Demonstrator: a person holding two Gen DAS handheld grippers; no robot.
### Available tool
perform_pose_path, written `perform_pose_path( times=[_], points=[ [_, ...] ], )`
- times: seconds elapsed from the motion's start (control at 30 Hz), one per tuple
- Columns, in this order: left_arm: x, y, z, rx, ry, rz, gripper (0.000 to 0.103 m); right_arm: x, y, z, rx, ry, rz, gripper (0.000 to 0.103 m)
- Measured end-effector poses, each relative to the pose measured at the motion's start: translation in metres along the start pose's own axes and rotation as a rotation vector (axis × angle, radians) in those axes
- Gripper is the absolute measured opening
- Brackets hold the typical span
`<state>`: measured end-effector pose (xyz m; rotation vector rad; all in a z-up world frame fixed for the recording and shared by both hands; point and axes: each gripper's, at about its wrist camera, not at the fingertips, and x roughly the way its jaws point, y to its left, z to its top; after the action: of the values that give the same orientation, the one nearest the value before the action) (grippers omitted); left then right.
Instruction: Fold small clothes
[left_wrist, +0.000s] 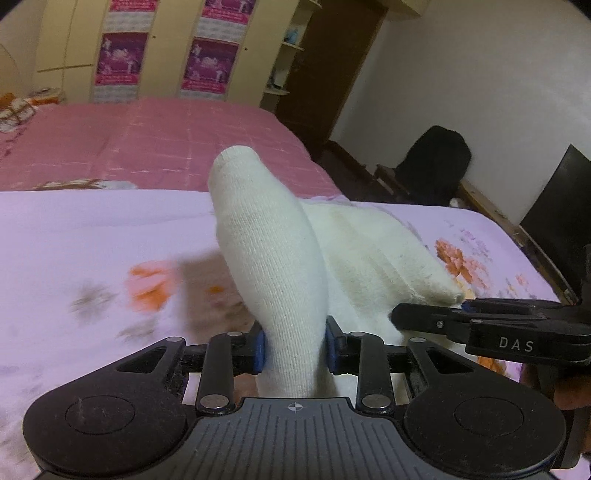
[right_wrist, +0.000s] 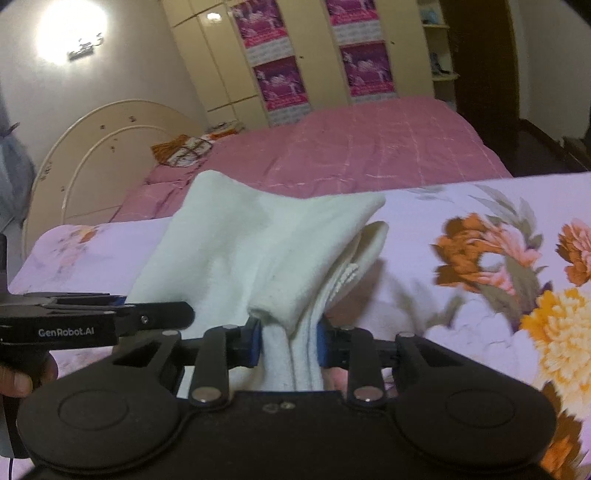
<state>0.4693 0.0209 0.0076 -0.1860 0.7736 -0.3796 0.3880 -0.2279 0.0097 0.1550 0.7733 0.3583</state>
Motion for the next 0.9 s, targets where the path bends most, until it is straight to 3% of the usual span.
perform_pose_path(
  times=[0.43,0.67,0.7,0.77,0.83,0.9],
  points=[
    [-0.105,0.074,-0.061,-0.022,0.012,0.127,0.031,0.004,0.125,-0.044,-0.085,0.017,0.110,0.027],
    [-0.099,0.110,-0.104,-0.107,0.067,0.108,0.032,0.025,0.142,-0.071,-0.043,0.097,0.153,0.027],
    [-0.093,0.115,-0.113,-0.122,0.083,0.114,0.034,0.031,0.141,-0.075,-0.023,0.116,0.154,0.027],
    [-0.089,0.120,-0.133,-0.148,0.070,0.158,0.066,0.042,0.132,-0.087,0.011,0.160,0.133,0.028],
    [-0.093,0.130,-0.149,-0.189,0.032,0.167,0.075,0.051,0.117,-0.095,0.080,0.181,0.152,0.031],
    [-0.097,0.138,-0.157,-0.238,0.011,0.145,0.075,0.054,0.102,-0.095,0.174,0.201,0.195,0.033]
  ],
)
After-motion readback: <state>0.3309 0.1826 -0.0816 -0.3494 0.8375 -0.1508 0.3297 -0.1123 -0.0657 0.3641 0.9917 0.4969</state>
